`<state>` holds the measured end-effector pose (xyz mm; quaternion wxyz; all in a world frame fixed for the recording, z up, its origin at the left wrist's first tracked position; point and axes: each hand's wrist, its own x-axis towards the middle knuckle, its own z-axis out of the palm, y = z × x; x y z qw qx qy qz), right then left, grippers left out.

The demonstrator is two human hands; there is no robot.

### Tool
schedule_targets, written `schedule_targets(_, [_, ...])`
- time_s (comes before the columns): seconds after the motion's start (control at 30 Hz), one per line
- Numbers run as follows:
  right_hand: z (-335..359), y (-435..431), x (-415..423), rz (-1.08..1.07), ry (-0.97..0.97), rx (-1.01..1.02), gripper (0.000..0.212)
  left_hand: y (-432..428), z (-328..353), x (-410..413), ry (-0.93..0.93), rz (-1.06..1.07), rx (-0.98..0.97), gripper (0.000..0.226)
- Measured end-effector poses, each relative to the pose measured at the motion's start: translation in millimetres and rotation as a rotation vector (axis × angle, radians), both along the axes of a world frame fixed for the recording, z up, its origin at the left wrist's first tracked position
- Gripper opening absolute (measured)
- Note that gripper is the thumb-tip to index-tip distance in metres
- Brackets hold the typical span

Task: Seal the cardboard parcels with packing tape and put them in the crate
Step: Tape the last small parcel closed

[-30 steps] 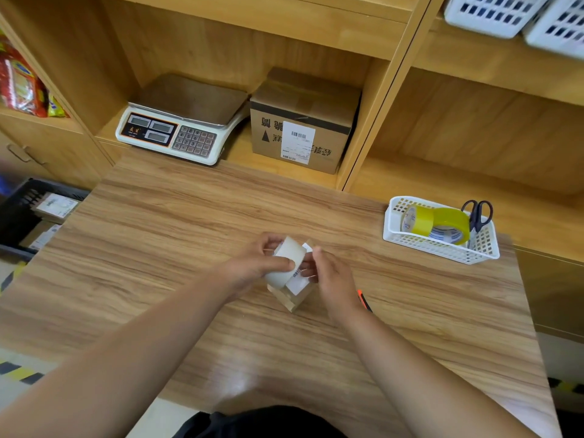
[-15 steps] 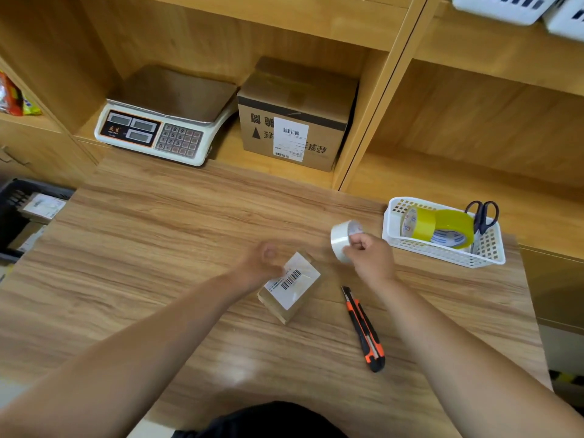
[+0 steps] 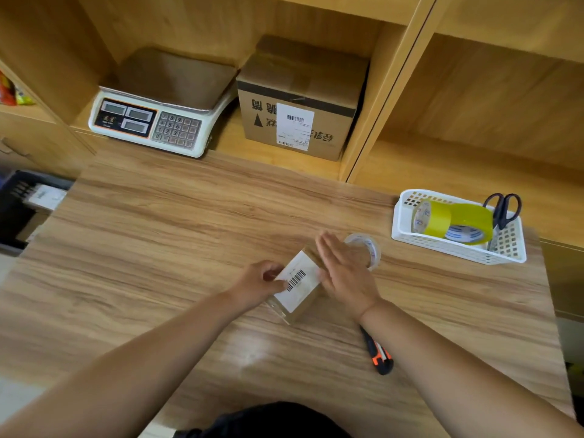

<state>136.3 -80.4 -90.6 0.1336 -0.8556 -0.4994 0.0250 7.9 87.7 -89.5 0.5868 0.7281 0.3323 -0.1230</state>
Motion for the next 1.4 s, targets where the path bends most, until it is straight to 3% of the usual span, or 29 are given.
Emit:
schedule_targets(0.07, [-6.7,1.1,-2.0,0.116,-0.019,-0.135,0.069,-0.4,-3.1,-5.1,-0.024,0.008,-0.007,0.028])
schedule_targets(0.3, [-4.5,-0.2,-9.0,0.110,-0.084,-0.313,0.079,1.9,-9.1,-8.9,-0.001,-0.013,0.039,0.015])
schedule_targets(1.0, [2.7,-24.6,-70.6,0.171,-0.052,-0.401,0.081,-8.1,6.5,-13.8,0.085,-0.028,0.062,0.018])
schedule_targets(1.17, [12.7,-35.6,-72.8,0.323,-0.002,-0.419,0.076,-11.8,5.5,-16.2,0.067,0.010,0.113,0.014])
schedule_targets(1.4, [13.8,-55.8,-71.4,-0.045,0.060,-0.330,0.084,-24.8,20.7,-31.0,0.022,0.035,0.413,0.048])
